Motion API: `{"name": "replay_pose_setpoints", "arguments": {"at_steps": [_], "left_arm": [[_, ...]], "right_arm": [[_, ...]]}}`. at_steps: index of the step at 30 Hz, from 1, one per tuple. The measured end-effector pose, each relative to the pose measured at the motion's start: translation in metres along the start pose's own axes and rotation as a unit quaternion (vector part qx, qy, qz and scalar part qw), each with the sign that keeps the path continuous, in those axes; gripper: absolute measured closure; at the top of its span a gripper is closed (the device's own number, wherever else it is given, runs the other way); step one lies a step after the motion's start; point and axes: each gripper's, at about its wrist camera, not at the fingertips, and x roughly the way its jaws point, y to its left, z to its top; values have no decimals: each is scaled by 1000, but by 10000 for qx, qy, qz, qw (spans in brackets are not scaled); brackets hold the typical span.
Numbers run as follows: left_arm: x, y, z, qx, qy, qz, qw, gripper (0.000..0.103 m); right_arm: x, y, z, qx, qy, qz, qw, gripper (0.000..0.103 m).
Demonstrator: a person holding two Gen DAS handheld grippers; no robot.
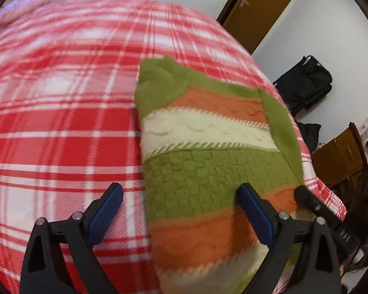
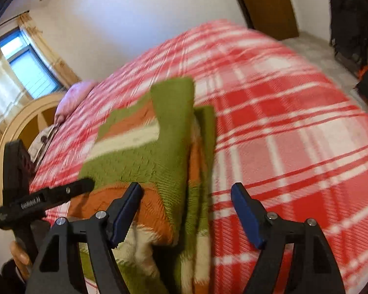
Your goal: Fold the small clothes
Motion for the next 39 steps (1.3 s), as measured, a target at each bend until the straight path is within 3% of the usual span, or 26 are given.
{"name": "replay_pose_setpoints", "arguments": {"at_steps": [5,13,14,15,16,19,25,33,39], "left_arm": [[9,9,-1,-348,44,-348,9988,4],[14,-2,-4,34,-42,-414,9991,4],[14,-3,-4,104,-57,-435,9990,7],[13,-4,-5,171,-97,-521,9984,19],[10,-6,-6,221,-139,-515,9983,23],[5,-13,-7,361,-311,-349,9983,39],[-16,-36,-9,947,-655,208,9931,65],[-25,-58,-6,1233,-693,30,9899,69],[-32,-99,-16,1766,-773,-200,9810,69]], "right_arm": [[6,-1,2,-12,-65,277,9996,27],[22,0,7,-134,104,611,9980,29],[23,1,7,-145,131,612,9979,34],[23,2,7,-142,197,645,9976,47],[24,2,7,-85,247,719,9971,56],[19,6,4,68,222,697,9973,65],[-12,29,0,4,-197,494,9986,71],[-70,26,-16,269,-892,425,9947,73],[-122,15,-39,528,-1484,126,9874,73]]}}
